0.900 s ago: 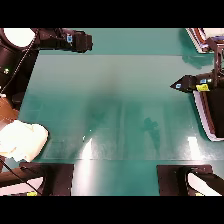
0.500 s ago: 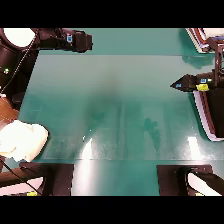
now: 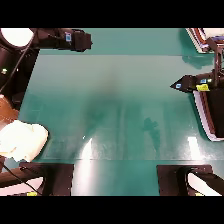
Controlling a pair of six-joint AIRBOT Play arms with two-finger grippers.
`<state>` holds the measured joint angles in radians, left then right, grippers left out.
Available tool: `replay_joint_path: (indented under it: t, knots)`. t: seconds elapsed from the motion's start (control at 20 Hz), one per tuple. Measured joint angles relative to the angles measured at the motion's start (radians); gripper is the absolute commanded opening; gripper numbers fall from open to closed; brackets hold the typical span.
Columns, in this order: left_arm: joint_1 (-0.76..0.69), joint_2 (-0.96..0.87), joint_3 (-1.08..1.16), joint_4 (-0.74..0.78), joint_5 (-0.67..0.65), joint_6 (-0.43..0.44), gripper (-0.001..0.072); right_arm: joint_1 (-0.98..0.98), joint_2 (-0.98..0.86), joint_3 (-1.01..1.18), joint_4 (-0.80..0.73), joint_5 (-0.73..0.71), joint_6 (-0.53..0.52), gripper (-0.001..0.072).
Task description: Fold the shirts.
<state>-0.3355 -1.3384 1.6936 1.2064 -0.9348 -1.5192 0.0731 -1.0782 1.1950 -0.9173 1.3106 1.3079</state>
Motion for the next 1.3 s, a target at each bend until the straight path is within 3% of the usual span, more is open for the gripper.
replay_joint_path:
  t: [0.25,0.55,0.6,0.65,0.7,0.9,1.3]
  knots:
    - [0.145,0.169,-0.084,0.154,-0.229,-0.012,0.0024,0.000,0.000,0.000,0.000,0.002,0.000,0.0015]
    - [0.459,0.473,-0.430,0.332,-0.425,-0.047,0.0029,0.001,0.000,0.000,0.000,0.000,0.000,0.0015]
    - [0.505,0.500,-0.488,0.344,-0.446,-0.048,0.0297,0.001,0.000,0.000,0.000,-0.001,0.000,0.0015]
    - [0.548,0.521,-0.549,0.356,-0.470,-0.050,0.0663,0.001,0.000,0.000,0.000,-0.002,0.000,0.0015]
    - [0.583,0.535,-0.603,0.360,-0.482,-0.051,0.0720,0.001,0.000,0.000,0.000,-0.002,0.000,0.0015]
    - [0.665,0.562,-0.810,0.396,-0.488,-0.077,0.0720,0.001,0.000,0.000,-0.001,-0.002,-0.006,0.0015]
    - [0.695,0.572,-1.077,0.456,-0.419,-0.148,0.0719,0.001,0.000,0.000,-0.001,-0.002,-0.025,0.0015]
